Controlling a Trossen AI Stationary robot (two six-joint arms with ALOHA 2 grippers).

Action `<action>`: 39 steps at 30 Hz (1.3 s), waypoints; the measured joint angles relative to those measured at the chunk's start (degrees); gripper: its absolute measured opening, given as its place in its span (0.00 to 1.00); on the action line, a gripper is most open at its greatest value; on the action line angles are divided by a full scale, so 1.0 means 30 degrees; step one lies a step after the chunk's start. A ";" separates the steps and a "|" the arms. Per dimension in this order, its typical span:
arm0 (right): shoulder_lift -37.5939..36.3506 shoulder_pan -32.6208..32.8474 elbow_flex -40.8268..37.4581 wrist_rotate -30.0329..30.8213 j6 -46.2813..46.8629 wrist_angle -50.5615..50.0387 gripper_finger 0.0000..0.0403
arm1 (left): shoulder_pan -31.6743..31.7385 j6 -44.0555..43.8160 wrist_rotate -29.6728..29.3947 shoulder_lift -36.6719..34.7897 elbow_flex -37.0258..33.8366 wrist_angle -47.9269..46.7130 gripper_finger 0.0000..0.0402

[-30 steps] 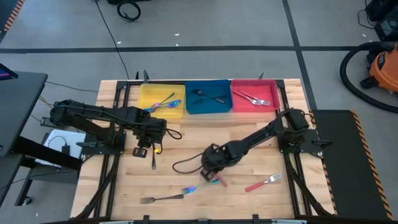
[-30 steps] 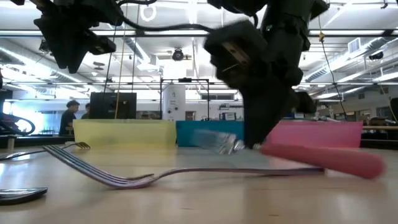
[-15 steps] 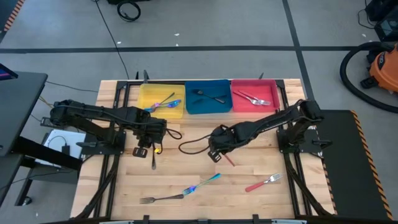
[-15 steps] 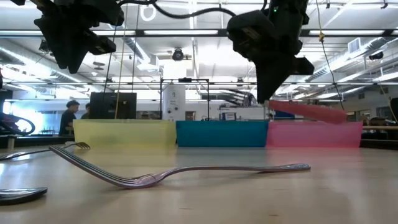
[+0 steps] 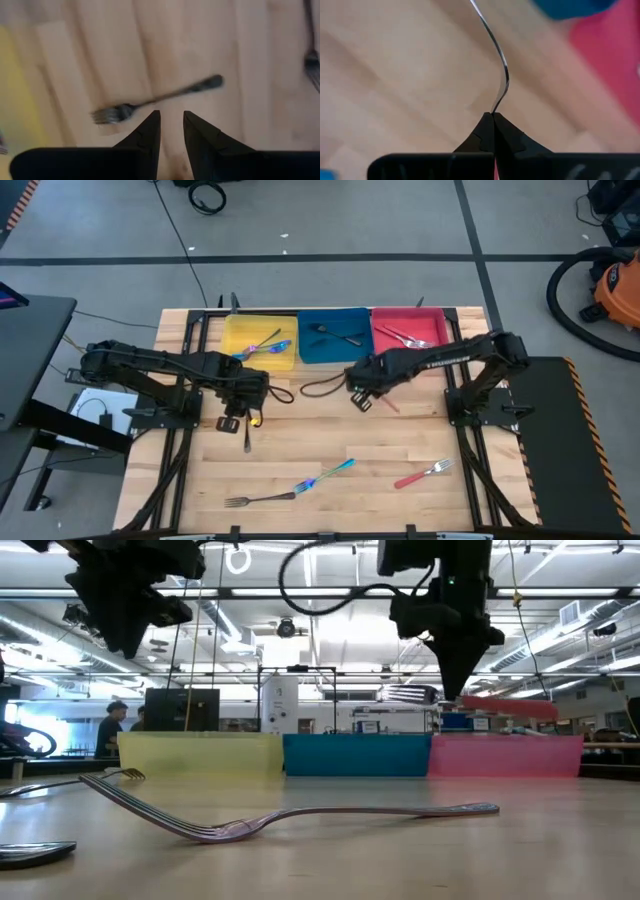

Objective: Sort silverware by color (type)
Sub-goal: Put the pink fork into the pink bin

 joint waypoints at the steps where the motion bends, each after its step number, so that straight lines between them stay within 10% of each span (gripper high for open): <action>1: -0.0170 -0.0383 0.0002 0.0227 -0.0562 -0.0352 0.00 | 0.0000 -0.0007 -0.0441 0.0000 0.0000 0.0238 0.21; 18: -0.3388 -1.0931 0.0023 0.4898 -1.1202 -0.1324 0.00 | 0.2667 0.0027 -0.3216 0.0000 0.0000 0.3542 0.21; 39: -0.3330 -1.6663 -0.4046 0.0965 -1.7831 0.4818 0.00 | 0.6939 0.0488 -0.5917 0.0000 0.0000 0.3227 0.21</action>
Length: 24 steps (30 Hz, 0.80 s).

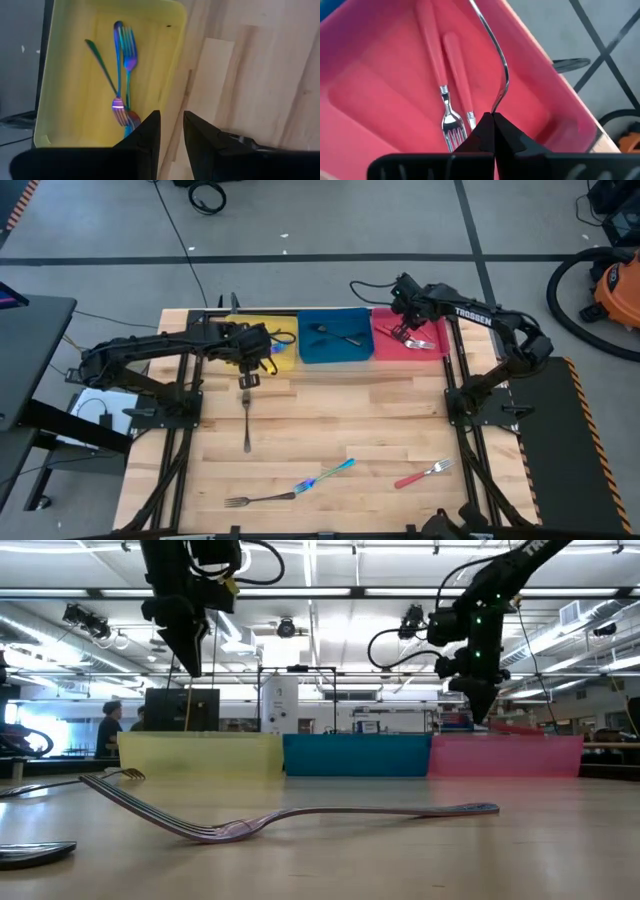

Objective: Sort silverware by color (type)
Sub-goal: Put the pink fork into the pink bin

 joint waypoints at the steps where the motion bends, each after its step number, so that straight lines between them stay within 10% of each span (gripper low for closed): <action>1: 0.0000 -0.0001 -0.0225 -0.0085 -0.0095 0.0283 0.00 | 0.0108 -0.0002 0.0004 0.0000 0.0000 0.0000 0.21; 24: 0.0000 -0.0481 -0.2277 -0.1818 -0.0982 0.4097 0.08 | 0.0376 0.0008 0.0029 0.0000 0.0000 0.1192 0.21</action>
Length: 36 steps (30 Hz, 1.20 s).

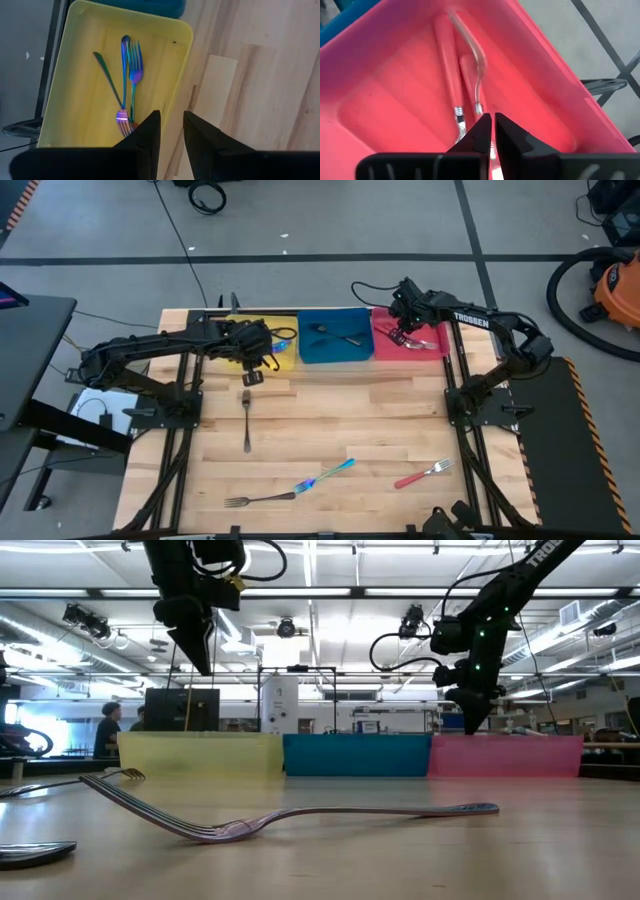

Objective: Sort silverware by color (type)
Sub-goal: Put the pink fork into the pink bin, then put the black fork into the blue bin

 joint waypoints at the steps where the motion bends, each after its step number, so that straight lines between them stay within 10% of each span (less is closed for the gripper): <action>1: 0.0000 0.0000 0.0000 0.0001 0.0000 0.0007 0.08 | 0.0000 -0.0001 0.0000 0.0000 0.0000 -0.0028 0.21; 13: 0.0000 0.0012 -0.0007 0.0160 0.0997 0.0521 0.08 | 0.0000 -0.1755 0.0039 0.0000 0.0000 -0.0208 0.21; 36: -0.0036 0.2300 -0.0007 0.0161 0.2363 0.1304 0.08 | -0.1741 -1.6946 0.1882 0.0007 -0.5259 -0.0238 0.23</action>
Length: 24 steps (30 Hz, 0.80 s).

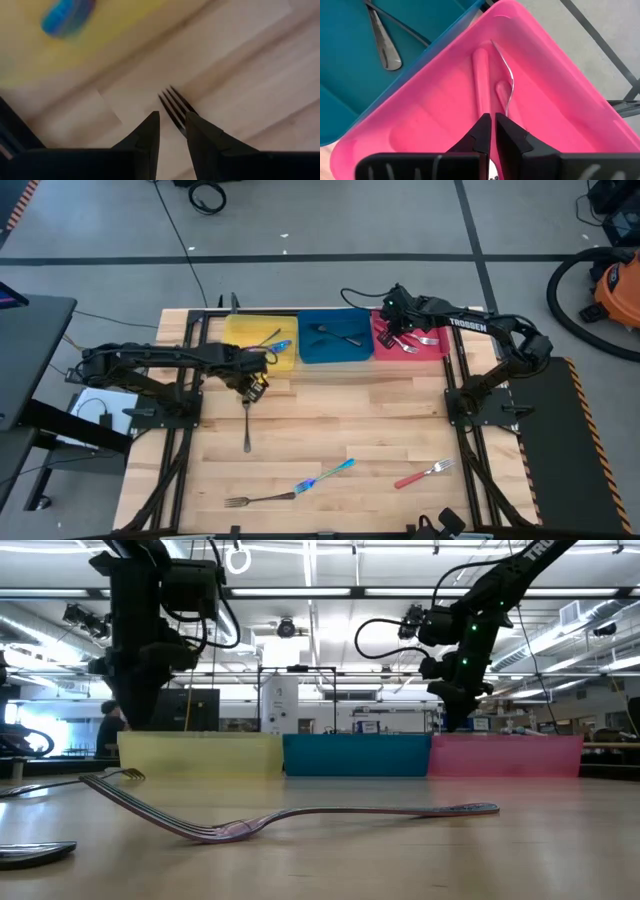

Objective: Sort silverware by color (type)
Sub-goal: Put the black fork into the blue bin

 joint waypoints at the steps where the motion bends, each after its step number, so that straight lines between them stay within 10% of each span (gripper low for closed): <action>1: 0.0000 0.0010 0.0000 0.0000 -0.0006 0.0000 0.08 | -0.0327 -0.0650 0.0221 0.0000 -0.0105 -0.0027 0.24; 24: 0.0000 0.0031 0.0000 0.0007 0.0209 0.0146 0.08 | -0.6022 -1.2197 -0.0308 0.0955 -0.0222 0.0125 0.24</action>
